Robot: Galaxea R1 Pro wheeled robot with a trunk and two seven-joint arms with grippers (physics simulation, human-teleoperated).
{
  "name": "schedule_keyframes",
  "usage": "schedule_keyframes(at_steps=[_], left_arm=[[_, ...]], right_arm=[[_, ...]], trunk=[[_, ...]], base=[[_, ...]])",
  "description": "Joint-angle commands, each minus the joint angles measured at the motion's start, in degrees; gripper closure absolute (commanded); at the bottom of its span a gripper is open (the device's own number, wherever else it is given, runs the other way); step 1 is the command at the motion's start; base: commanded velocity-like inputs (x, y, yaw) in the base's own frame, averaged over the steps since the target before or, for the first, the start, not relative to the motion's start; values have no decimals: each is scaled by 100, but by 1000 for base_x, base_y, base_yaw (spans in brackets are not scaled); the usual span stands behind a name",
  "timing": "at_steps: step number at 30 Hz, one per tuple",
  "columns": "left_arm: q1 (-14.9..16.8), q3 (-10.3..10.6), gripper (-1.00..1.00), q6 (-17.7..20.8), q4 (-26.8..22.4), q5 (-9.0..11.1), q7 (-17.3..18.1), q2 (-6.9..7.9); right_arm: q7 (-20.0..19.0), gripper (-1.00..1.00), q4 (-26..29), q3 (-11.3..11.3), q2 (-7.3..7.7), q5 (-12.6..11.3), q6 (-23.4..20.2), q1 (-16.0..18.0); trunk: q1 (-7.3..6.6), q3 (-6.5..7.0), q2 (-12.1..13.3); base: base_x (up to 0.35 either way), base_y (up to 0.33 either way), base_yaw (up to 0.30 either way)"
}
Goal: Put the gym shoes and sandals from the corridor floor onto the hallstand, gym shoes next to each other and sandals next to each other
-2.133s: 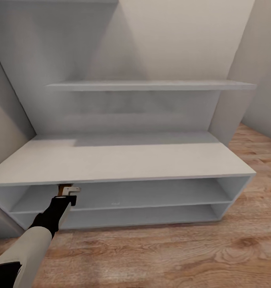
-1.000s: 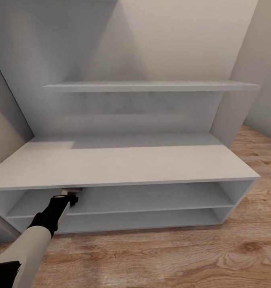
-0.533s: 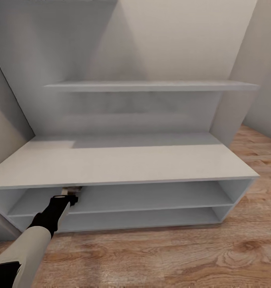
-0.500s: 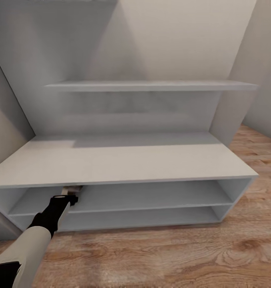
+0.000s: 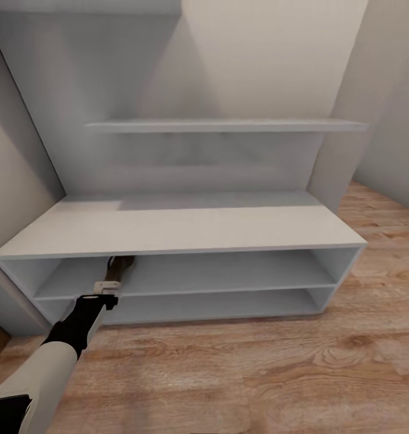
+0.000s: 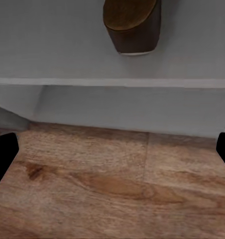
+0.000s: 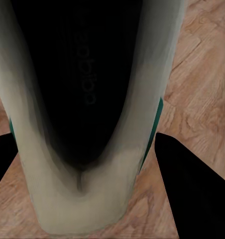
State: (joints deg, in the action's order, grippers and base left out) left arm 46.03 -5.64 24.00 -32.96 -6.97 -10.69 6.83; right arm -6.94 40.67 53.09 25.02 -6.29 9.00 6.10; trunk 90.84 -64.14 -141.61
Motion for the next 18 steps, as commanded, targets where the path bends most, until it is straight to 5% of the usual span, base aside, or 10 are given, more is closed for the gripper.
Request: schedule_keyframes(at_steps=[1,8,15,16,18], left_arm=[[-6,-11,-100,3,-9,-51,16,-4],[-372,-31,-100,-248,-5,-4,49,-13],[-1319,-64,-100,-1539,-8,62,134,-1],[-1890,-74,-100,-2276,-3,302,682,4],[-2120,-79,-100,-2634,-1,429,1107,22]], right_arm=[[-53,100,-2,18,-2,-65,14,6],[-53,100,6,18,-6,-70,6,6],[-53,100,16,7,-18,-74,7,6],[-59,100,14,-8,-30,-74,12,6],[-66,100,9,-11,-36,-74,13,6]], trunk=[[-5,-4,-2],[-5,-4,-2],[-5,-4,-2],[-5,-4,-2],[-5,-4,-2]], base=[[-336,0,0],[-337,0,0],[-324,0,0],[-57,0,0],[-37,0,0]])
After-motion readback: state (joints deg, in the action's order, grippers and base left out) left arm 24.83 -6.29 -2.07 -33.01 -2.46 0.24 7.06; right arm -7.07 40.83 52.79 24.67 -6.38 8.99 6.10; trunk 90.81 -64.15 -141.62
